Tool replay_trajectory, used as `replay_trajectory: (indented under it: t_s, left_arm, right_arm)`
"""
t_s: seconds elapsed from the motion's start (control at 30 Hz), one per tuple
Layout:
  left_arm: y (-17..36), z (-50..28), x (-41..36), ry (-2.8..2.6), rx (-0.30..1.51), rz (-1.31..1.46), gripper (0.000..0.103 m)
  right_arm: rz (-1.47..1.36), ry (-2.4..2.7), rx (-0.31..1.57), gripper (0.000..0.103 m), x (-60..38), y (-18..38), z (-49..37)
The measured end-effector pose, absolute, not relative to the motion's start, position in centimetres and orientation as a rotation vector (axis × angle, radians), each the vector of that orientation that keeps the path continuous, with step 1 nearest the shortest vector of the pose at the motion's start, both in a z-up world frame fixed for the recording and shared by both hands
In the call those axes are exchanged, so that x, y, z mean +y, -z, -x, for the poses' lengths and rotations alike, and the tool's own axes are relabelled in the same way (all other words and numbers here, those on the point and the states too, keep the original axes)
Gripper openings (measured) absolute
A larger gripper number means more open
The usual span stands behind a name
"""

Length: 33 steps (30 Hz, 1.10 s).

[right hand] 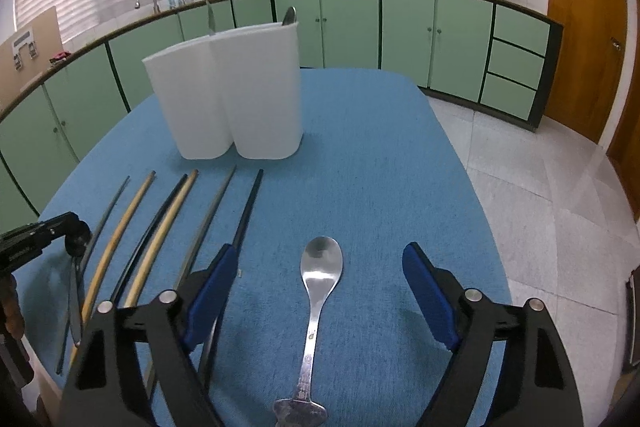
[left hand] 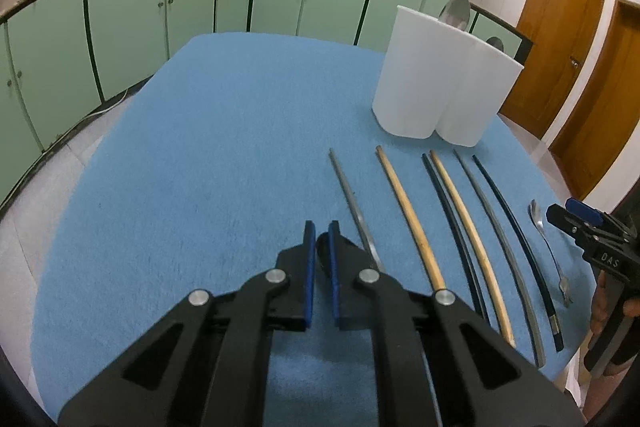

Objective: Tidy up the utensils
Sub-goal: 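Grasp the black plastic spoon with the left tool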

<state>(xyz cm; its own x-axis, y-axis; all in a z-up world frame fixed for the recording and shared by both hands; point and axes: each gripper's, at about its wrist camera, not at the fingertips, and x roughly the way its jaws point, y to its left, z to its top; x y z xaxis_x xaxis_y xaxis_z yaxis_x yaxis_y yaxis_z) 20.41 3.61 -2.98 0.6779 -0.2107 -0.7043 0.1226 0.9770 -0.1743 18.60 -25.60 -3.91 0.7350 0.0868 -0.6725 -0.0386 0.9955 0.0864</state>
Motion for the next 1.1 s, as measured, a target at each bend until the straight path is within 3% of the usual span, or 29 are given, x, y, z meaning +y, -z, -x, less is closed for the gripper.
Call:
replay_trajectory:
  t_s: [0.03, 0.1, 0.23, 0.3, 0.57, 0.7, 0.83, 1.07, 1.1]
  left_arm:
    - [3.1, -20.4, 3.7, 0.186, 0.808, 0.123, 0.017]
    - [3.1, -20.3, 3.9, 0.178, 0.804, 0.128, 0.040]
    - [3.2, -20.6, 3.6, 0.181, 0.810, 0.131, 0.046]
    - [3.3, -20.7, 3.6, 0.185, 0.821, 0.139, 0.054]
    - [3.9, -20.9, 3.3, 0.158, 0.846, 0.151, 0.050]
    - [3.9, -20.8, 2.9, 0.137, 0.867, 0.144, 0.054]
    - [3.9, -20.7, 2.6, 0.117, 0.873, 0.154, 0.049]
    - [4.0, -21.2, 2.2, 0.154, 0.874, 0.148, 0.013]
    - [4.0, -21.4, 2.1, 0.164, 0.874, 0.151, 0.011]
  right_arm:
    - [-0.067, -0.070, 0.742, 0.083, -25.6, 3.9, -18.6]
    - [-0.063, -0.072, 0.742, 0.083, -25.6, 3.9, -18.5]
    - [-0.062, -0.076, 0.742, 0.083, -25.6, 4.0, -18.5]
    - [-0.060, -0.080, 0.740, 0.083, -25.5, 4.0, -18.5]
    - [-0.062, -0.077, 0.737, 0.083, -25.7, 4.0, -18.5]
    - [-0.062, -0.081, 0.735, 0.083, -25.8, 4.0, -18.5]
    - [-0.060, -0.084, 0.731, 0.083, -25.7, 3.9, -18.5]
    - [-0.067, -0.086, 0.727, 0.083, -25.8, 3.8, -18.4]
    - [-0.067, -0.086, 0.726, 0.083, -25.7, 3.8, -18.4]
